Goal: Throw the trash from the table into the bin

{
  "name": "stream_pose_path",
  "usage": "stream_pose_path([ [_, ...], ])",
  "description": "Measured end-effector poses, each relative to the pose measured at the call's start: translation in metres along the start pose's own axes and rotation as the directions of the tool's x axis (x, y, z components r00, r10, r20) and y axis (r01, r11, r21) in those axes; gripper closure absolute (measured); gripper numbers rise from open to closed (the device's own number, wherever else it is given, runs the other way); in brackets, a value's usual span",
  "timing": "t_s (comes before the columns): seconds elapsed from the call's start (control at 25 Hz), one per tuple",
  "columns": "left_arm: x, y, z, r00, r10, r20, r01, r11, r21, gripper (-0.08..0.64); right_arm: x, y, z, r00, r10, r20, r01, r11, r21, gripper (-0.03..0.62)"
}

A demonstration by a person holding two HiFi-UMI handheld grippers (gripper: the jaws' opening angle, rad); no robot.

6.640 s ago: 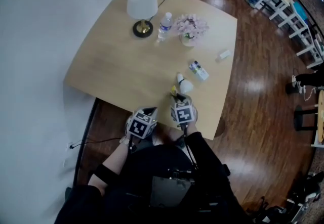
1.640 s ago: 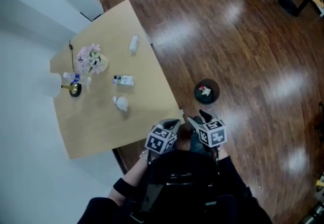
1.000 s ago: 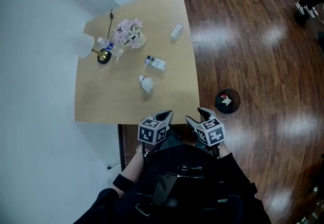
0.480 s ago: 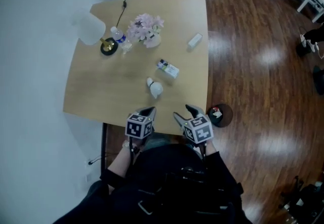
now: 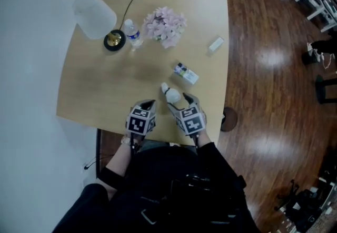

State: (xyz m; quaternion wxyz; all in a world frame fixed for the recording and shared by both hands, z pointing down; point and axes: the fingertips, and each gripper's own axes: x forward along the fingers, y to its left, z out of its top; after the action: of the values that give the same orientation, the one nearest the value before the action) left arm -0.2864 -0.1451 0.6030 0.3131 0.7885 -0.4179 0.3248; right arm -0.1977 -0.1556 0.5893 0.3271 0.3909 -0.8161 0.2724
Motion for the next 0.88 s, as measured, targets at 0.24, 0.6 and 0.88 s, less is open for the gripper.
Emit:
stream_pose_path([
  [0.24,0.011,0.020,0.007,0.999,-0.036,-0.009,0.036,0.999,0.012,0.560,0.041,-0.001,0.000,0.997,-0.037,-0.071,0.036,0.999,-0.009,0.227],
  [0.6,0.017,0.029,0.004,0.997,-0.076,-0.014,0.076,0.997,0.002,0.560,0.061,-0.008,-0.025,0.985,-0.081,-0.153,0.083,0.996,0.011,0.305],
  [0.88,0.013,0.020,0.007,0.997,-0.077,-0.007,0.077,0.997,0.012,0.560,0.047,-0.011,-0.024,0.990,-0.066,-0.127,0.072,0.996,0.044,0.416],
])
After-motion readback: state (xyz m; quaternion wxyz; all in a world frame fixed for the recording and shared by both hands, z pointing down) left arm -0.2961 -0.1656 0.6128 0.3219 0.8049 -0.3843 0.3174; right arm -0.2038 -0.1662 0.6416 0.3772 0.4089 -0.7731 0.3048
